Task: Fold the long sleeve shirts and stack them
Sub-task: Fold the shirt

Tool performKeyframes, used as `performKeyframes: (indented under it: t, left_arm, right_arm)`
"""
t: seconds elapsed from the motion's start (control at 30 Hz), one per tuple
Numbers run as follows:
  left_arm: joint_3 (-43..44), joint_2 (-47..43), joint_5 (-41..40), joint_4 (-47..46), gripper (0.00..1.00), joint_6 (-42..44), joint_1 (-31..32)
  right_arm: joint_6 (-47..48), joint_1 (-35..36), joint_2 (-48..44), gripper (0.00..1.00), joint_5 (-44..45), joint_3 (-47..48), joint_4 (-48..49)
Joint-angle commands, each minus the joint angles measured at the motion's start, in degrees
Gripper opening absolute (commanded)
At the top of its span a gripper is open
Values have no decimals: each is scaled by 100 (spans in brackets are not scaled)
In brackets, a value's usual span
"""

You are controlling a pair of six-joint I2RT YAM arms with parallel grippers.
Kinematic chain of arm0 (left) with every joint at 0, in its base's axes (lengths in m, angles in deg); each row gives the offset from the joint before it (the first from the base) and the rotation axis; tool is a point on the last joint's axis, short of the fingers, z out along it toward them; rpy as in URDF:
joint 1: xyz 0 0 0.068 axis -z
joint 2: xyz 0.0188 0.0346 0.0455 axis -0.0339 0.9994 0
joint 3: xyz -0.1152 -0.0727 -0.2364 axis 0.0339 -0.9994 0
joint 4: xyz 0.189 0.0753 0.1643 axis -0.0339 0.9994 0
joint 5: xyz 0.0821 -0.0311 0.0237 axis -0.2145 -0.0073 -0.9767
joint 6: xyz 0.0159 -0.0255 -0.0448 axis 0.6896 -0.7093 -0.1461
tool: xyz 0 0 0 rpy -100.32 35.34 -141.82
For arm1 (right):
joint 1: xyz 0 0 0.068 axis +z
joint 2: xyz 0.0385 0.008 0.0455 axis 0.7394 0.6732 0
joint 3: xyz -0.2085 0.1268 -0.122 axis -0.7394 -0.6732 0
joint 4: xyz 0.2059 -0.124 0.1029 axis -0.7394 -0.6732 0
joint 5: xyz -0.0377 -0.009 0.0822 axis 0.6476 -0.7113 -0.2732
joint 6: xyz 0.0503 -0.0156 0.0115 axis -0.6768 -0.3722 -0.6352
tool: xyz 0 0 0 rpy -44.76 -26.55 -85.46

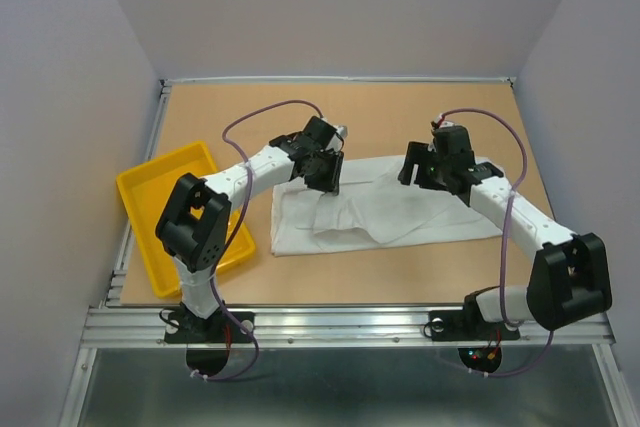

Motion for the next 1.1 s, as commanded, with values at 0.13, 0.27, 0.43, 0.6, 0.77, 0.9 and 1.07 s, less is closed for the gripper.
performKeyframes:
  t: [0.13,0.27,0.43,0.6,0.77,0.9,1.07]
  left_arm:
    - [658,152,-223,-592,67,-149,72]
    - [308,-84,-566,-732,87,-96,37]
    - [-325,-840,-1032,-890,93,-236,-261]
    - [-985,-1788,-1673,-1084,94,-176,-727]
    - [-1599,-2580,-2043,-1443,95,359,-763]
    - [-2241,-3345,-1868,-1796,95,809,-737]
    - [-3155,-4136,-1622,-2217,95,1204,-508]
  right_arm:
    - [1138,556,-1220,77,-1813,-484,216]
    - [1667,1629,-1203,79,-1516,-406,155]
    - [2150,2588,-510,79,-1122,-19,-73]
    - [2599,3160,-34,79,-769,402,-425]
    - [2775,3310,273,77,-637,465,-478]
    - [2854,3336,414,67,-610,517,-469]
    - [2933,3328,555,39,-619,588,-460]
